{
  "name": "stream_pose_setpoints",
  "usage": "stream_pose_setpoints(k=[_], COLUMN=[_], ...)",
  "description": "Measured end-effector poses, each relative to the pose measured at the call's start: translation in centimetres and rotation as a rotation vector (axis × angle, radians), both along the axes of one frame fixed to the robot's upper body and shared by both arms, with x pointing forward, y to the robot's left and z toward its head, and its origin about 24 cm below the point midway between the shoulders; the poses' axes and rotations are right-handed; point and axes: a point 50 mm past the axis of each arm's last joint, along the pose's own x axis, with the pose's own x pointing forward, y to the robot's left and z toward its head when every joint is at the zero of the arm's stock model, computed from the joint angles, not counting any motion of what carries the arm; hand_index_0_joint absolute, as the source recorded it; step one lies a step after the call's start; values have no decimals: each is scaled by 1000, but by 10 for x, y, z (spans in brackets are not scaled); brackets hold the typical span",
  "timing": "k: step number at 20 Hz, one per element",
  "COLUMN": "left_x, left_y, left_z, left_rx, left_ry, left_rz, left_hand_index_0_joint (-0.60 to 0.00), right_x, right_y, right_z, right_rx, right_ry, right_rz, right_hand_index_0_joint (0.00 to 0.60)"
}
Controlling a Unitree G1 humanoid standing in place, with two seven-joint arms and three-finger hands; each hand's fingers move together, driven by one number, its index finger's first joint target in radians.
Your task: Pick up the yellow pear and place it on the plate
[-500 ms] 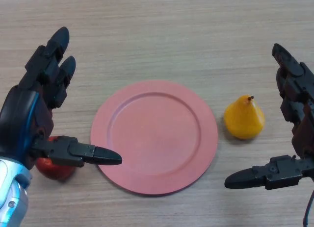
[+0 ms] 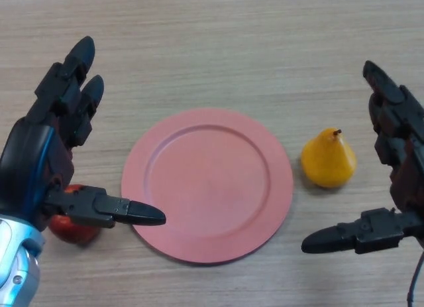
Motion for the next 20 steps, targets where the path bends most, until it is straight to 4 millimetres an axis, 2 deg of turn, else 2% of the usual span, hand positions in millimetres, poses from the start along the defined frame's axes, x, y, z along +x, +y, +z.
stream_pose_setpoints(k=[7,13,17,20], left_x=[-3,-2,-1,4], left_y=[10,12,16,19], left_z=[-4,-8,-13,-18], left_rx=[1,-2,-11,-48], left_ry=[18,30,45,46], left_rz=[40,46,57,55], left_hand_index_0_joint=[0,0,0,0], right_x=[39,72,93,106], right_y=[-4,-13,-26,-38], right_z=[-15,-42,-49,-67], right_rx=[-114,-187,-209,-206], right_ry=[-38,15,54,130], right_rz=[8,0,-24,-55], right_hand_index_0_joint=[0,0,0,0])
